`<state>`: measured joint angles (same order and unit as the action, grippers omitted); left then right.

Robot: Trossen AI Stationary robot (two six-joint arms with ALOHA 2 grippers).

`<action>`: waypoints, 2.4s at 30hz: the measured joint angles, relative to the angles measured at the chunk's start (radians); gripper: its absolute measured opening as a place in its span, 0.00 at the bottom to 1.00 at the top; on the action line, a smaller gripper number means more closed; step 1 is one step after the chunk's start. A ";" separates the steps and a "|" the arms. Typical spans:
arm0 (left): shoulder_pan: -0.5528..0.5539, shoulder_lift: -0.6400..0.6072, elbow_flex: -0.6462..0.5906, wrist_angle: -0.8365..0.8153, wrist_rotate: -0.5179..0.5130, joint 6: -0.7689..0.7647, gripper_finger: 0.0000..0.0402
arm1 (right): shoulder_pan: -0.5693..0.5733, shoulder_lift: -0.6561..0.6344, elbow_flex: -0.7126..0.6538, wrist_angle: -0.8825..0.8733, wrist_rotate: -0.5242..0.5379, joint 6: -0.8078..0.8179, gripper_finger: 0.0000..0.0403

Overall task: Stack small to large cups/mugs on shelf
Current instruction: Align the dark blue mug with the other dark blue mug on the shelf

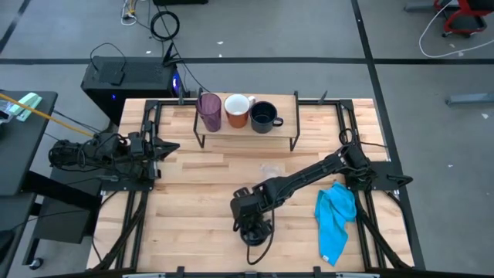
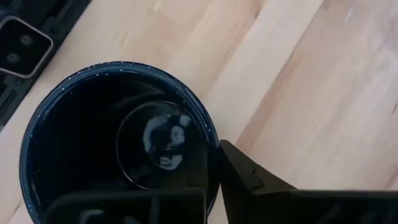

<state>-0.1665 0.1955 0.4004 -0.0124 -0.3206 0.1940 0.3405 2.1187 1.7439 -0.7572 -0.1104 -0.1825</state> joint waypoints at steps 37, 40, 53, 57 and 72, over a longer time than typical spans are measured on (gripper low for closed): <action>0.000 0.000 0.000 -0.005 0.000 -0.001 0.07 | -0.259 -0.460 -0.001 -0.439 0.012 0.112 0.04; 0.000 0.000 0.000 -0.005 0.000 -0.001 0.07 | -0.296 -0.505 -0.001 -0.506 0.024 0.130 0.04; 0.000 0.000 0.000 -0.005 0.000 -0.001 0.04 | -0.579 -0.753 0.000 -0.603 0.093 0.116 0.04; 0.000 0.000 0.000 -0.005 0.000 -0.001 0.06 | -0.660 -0.795 0.001 -0.603 0.095 0.088 0.03; 0.000 0.000 0.000 -0.005 0.000 0.000 0.05 | -0.963 -0.771 0.001 -0.489 0.093 -0.101 0.04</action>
<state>-0.1667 0.1955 0.4004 -0.0170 -0.3206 0.1936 -0.6230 1.3477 1.7447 -1.2461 -0.0170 -0.2831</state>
